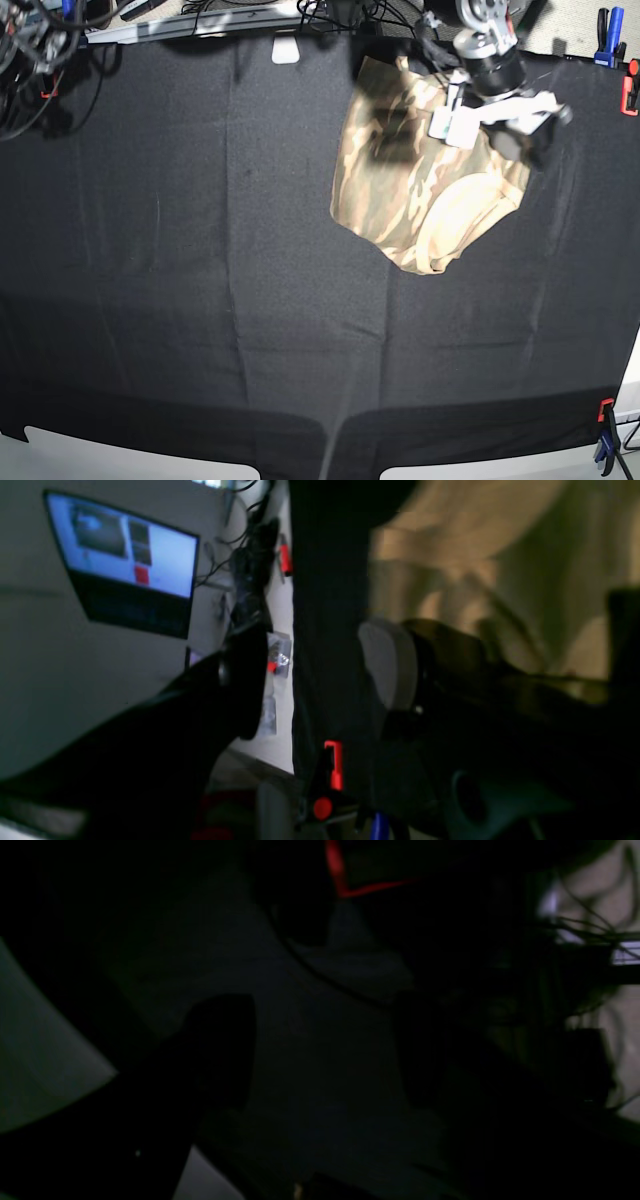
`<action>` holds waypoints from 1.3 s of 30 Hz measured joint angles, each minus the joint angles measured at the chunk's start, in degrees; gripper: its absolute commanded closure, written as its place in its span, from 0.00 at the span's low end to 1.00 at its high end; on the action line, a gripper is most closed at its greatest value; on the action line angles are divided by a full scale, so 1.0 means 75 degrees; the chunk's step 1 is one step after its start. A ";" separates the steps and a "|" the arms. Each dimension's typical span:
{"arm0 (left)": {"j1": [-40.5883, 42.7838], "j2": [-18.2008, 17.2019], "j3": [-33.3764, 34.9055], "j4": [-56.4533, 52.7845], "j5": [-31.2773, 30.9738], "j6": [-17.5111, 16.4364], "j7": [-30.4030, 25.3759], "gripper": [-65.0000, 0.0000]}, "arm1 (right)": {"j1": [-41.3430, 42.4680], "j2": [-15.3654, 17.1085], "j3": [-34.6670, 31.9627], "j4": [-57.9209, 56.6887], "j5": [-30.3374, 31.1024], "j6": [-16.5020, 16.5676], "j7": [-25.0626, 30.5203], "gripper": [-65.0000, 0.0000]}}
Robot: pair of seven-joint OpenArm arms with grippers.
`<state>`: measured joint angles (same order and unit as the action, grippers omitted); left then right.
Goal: Layout the t-shirt on the table in an organized manner, then fold the t-shirt properly
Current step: 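Open the left gripper and raise it off the folded shirt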
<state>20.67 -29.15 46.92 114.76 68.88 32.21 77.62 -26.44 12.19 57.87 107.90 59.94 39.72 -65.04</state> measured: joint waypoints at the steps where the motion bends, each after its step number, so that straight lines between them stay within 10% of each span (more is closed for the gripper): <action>1: 0.0111 -0.0006 0.0003 0.0192 0.0050 0.0058 0.0076 0.53 | -0.0166 0.0006 0.0000 0.0050 0.0006 0.0000 0.0000 0.36; 15: 0.1294 -0.0761 -0.0268 0.1282 -0.0041 0.0329 0.0280 0.53 | -0.2582 0.0012 -0.0009 0.0781 0.0035 0.0000 -0.0015 0.36; 39: 0.4677 -0.0265 -0.5045 -0.0239 -0.4476 0.0154 -0.2404 0.53 | -0.3101 0.0029 -0.0044 0.0781 0.0032 0.0000 -0.0061 0.36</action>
<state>55.75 -31.14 9.08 112.97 35.31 33.36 59.59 -49.69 12.40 57.54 113.75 60.18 39.72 -65.49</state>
